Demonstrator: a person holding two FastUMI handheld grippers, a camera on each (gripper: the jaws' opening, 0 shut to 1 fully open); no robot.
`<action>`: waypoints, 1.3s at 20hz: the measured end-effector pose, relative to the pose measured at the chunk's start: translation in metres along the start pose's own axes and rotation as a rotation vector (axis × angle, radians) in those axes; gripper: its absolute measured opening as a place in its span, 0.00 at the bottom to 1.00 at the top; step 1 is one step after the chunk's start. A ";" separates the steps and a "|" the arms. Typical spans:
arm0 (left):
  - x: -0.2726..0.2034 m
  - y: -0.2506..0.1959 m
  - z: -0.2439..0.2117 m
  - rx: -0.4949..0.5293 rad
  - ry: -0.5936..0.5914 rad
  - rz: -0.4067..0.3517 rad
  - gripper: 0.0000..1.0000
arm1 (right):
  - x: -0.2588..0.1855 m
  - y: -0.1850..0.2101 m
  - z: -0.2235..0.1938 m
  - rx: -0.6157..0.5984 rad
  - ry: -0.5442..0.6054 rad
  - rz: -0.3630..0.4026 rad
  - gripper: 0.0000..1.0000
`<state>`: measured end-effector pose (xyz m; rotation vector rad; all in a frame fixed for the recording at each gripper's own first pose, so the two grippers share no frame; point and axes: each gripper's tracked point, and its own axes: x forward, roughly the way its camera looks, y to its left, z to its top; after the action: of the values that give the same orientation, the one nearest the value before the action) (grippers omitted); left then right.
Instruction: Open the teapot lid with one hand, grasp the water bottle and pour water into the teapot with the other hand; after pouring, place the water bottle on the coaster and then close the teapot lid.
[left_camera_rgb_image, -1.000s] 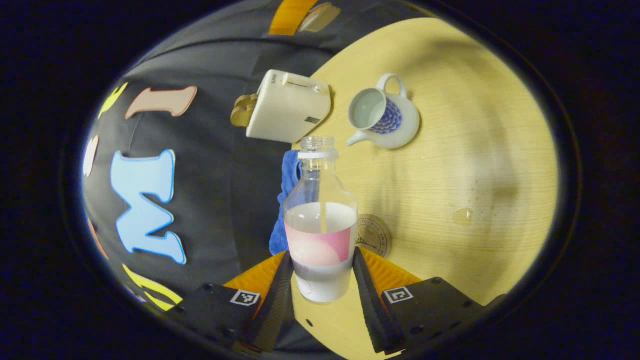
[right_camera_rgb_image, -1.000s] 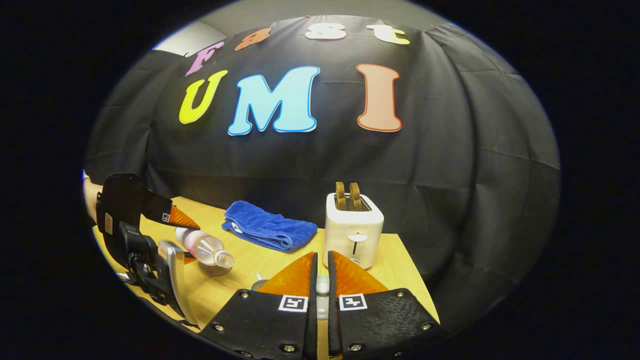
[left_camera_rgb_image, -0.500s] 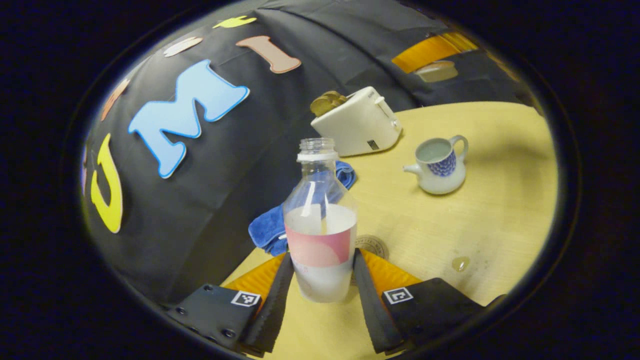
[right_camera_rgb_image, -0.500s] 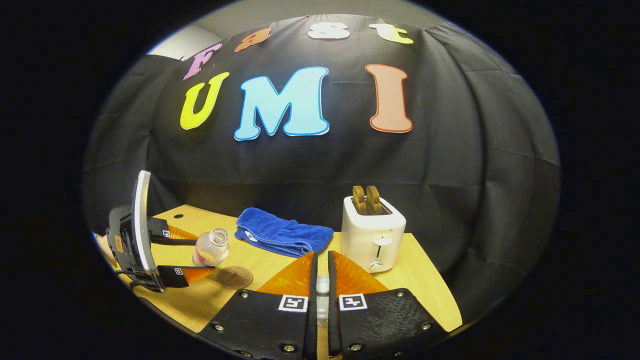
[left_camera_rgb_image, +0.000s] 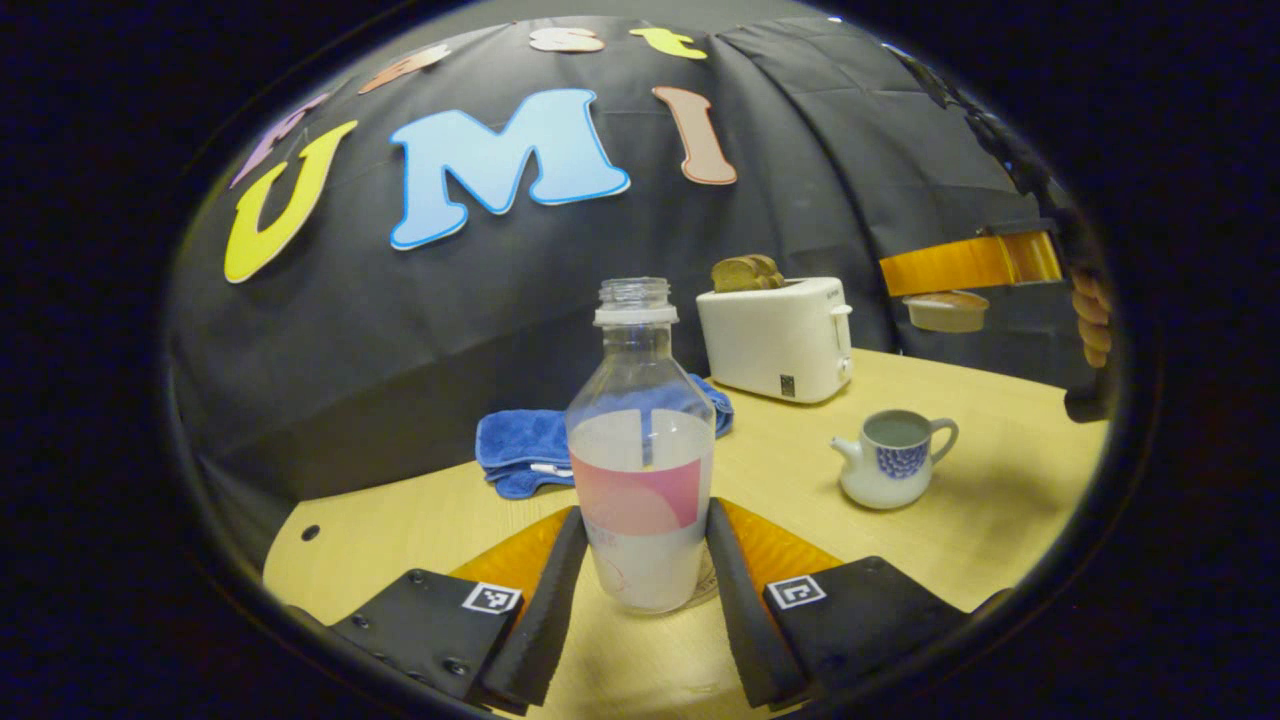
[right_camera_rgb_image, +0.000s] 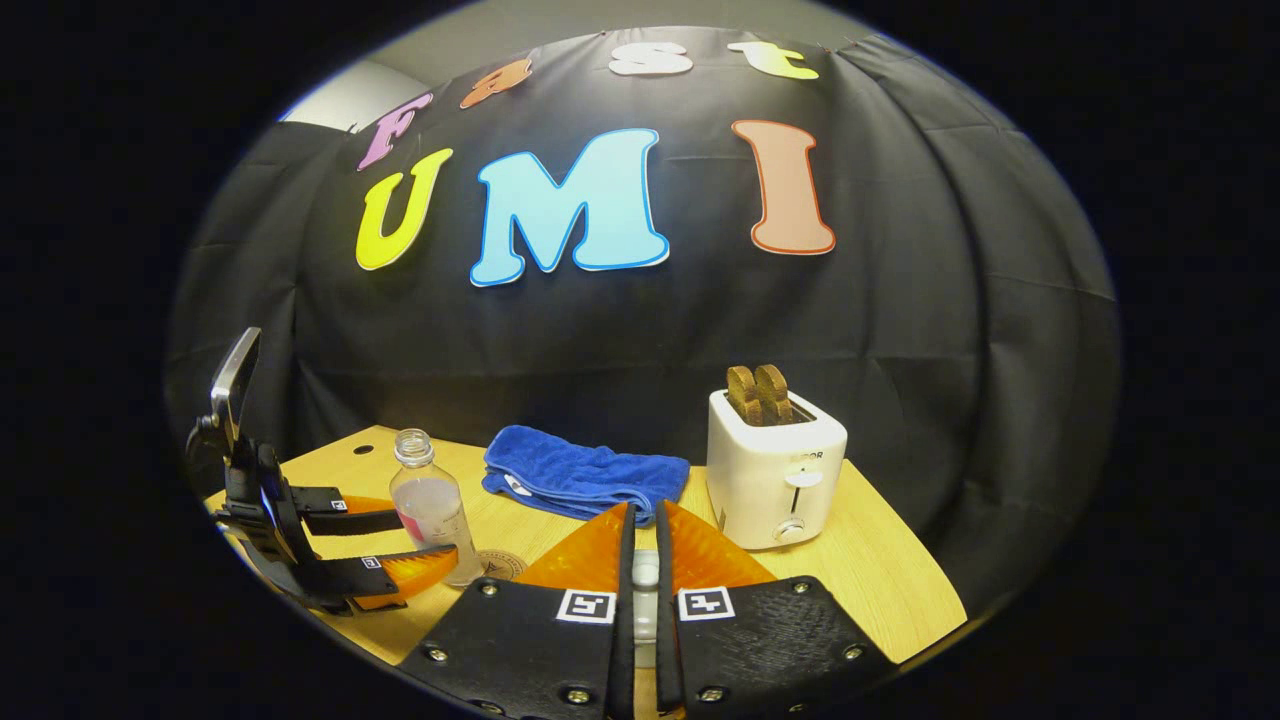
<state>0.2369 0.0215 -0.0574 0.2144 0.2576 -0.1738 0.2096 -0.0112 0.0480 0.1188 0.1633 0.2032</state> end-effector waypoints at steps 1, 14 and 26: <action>-0.001 0.002 0.001 -0.021 -0.011 0.006 0.77 | 0.001 0.001 0.001 0.005 -0.007 0.003 0.09; 0.029 0.000 -0.005 -0.127 -0.077 0.058 0.77 | 0.000 0.005 -0.001 -0.009 -0.044 0.018 0.09; 0.028 -0.009 0.009 -0.142 -0.099 0.037 0.98 | -0.001 -0.004 -0.009 0.015 -0.024 0.014 0.09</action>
<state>0.2635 0.0064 -0.0580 0.0691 0.1666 -0.1287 0.2081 -0.0138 0.0384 0.1374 0.1397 0.2144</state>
